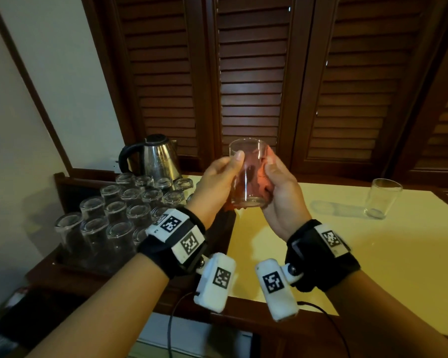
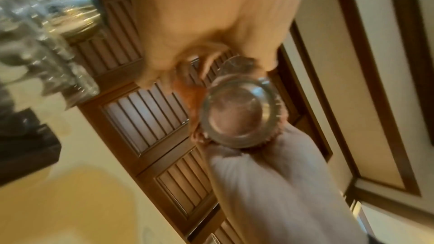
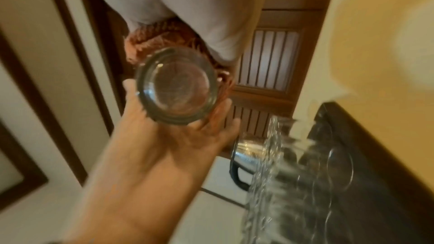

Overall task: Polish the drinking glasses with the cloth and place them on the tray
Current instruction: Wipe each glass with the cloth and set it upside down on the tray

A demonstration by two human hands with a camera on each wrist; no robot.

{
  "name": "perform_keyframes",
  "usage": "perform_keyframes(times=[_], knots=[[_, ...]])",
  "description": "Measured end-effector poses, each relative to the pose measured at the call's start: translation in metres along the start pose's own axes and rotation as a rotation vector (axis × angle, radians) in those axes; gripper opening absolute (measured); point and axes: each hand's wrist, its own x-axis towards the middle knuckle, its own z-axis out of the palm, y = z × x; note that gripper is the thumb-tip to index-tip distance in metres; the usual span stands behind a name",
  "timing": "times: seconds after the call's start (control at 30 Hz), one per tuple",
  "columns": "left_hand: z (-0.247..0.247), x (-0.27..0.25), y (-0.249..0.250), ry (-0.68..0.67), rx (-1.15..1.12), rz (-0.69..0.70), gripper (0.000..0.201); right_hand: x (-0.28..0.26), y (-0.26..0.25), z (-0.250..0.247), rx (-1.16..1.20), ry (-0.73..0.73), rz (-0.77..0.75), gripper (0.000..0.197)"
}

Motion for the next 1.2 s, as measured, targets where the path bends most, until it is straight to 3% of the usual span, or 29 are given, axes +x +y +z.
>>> perform_keyframes(times=[0.13,0.23,0.33,0.43,0.5,0.7,0.87,0.97,1.1,1.2], knots=[[0.010,-0.004,0.000,0.048,-0.029,0.014,0.046,0.001,0.006,0.006,-0.184,-0.007,-0.068,0.048],[0.008,-0.007,0.003,0.018,-0.067,0.027,0.036,0.000,0.002,0.010,-0.040,-0.047,-0.004,0.044],[0.001,-0.009,0.009,-0.018,-0.063,-0.008,0.043,0.000,-0.003,0.009,0.037,-0.042,0.013,0.043],[0.004,-0.007,0.011,0.065,-0.081,0.051,0.027,0.001,-0.005,0.011,-0.156,-0.017,-0.085,0.036],[0.010,-0.010,0.011,0.049,-0.098,0.049,0.015,0.000,-0.004,0.014,-0.222,-0.021,-0.100,0.042],[0.010,-0.013,0.009,-0.035,-0.096,0.019,0.028,-0.007,-0.008,0.008,-0.041,-0.030,0.006,0.040],[0.015,-0.012,0.010,0.009,-0.150,-0.042,0.018,-0.007,-0.007,0.007,-0.284,0.029,-0.122,0.038],[0.020,-0.014,0.013,-0.012,-0.128,-0.005,0.017,-0.005,-0.011,0.010,-0.307,0.013,-0.114,0.045],[0.014,-0.010,0.015,-0.017,-0.080,0.019,0.035,-0.008,-0.012,0.010,-0.159,-0.029,-0.061,0.046],[0.006,-0.008,0.013,-0.112,-0.058,-0.054,0.060,-0.011,-0.015,0.011,-0.246,-0.037,-0.113,0.046]])
